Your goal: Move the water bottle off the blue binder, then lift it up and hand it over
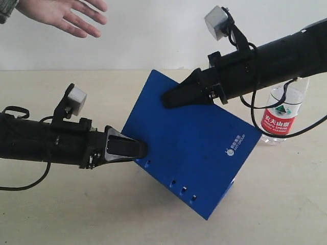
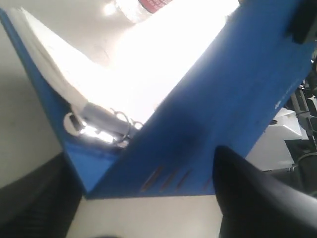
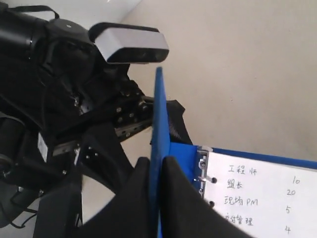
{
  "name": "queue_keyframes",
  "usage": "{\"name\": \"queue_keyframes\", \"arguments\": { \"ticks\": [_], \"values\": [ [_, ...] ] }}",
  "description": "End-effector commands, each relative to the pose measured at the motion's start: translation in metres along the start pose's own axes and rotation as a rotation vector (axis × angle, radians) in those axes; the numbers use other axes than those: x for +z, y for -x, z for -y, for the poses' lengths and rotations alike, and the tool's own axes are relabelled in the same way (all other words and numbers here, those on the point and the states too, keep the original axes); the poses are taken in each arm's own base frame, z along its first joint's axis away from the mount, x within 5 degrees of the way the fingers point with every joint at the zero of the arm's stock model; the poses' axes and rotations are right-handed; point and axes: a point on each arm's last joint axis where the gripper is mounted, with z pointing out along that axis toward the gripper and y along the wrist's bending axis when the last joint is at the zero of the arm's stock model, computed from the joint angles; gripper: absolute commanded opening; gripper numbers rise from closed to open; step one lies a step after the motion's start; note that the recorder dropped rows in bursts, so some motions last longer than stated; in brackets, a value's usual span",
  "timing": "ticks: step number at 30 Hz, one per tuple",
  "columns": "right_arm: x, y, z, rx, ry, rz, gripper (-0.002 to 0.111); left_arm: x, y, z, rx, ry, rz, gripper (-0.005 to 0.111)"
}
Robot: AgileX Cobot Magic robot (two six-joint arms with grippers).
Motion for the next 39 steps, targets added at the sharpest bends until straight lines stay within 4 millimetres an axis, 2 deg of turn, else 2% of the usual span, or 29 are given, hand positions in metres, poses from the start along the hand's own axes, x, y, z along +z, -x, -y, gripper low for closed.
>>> {"name": "queue_keyframes", "arguments": {
  "ticks": [1, 4, 8, 12, 18, 23, 29, 36, 38, 39],
  "values": [
    [-0.003, 0.008, -0.009, -0.008, 0.044, 0.056, 0.000, 0.004, -0.002, 0.000, -0.013, -0.083, 0.000, 0.066],
    [-0.003, 0.006, -0.008, -0.004, 0.026, 0.038, 0.000, 0.005, 0.000, 0.004, 0.016, -0.162, 0.010, 0.066],
    [-0.003, 0.002, 0.001, 0.015, -0.059, -0.011, 0.000, 0.005, 0.015, 0.008, 0.067, -0.170, 0.035, 0.066],
    [-0.004, -0.006, 0.014, 0.046, -0.189, -0.084, 0.000, 0.006, 0.025, 0.009, 0.080, -0.175, 0.048, 0.066],
    [0.000, -0.021, 0.038, 0.156, -0.305, -0.164, 0.000, 0.006, 0.026, 0.009, 0.064, -0.175, 0.048, 0.066],
    [0.009, -0.035, 0.056, 0.233, -0.313, -0.199, 0.000, 0.006, 0.026, 0.009, 0.046, -0.176, 0.046, 0.066],
    [0.017, -0.048, 0.070, 0.235, -0.298, -0.240, 0.000, 0.006, 0.026, 0.009, 0.032, -0.176, 0.045, 0.066],
    [0.019, -0.055, 0.075, 0.201, -0.295, -0.291, 0.000, 0.006, 0.026, 0.009, 0.029, -0.176, 0.045, 0.066],
    [0.018, -0.057, 0.075, 0.186, -0.297, -0.313, 0.007, 0.006, 0.026, 0.009, 0.029, -0.176, 0.045, 0.066],
    [0.018, -0.057, 0.075, 0.185, -0.292, -0.315, 0.021, 0.006, 0.026, 0.009, 0.029, -0.176, 0.045, 0.066]
  ]
}}
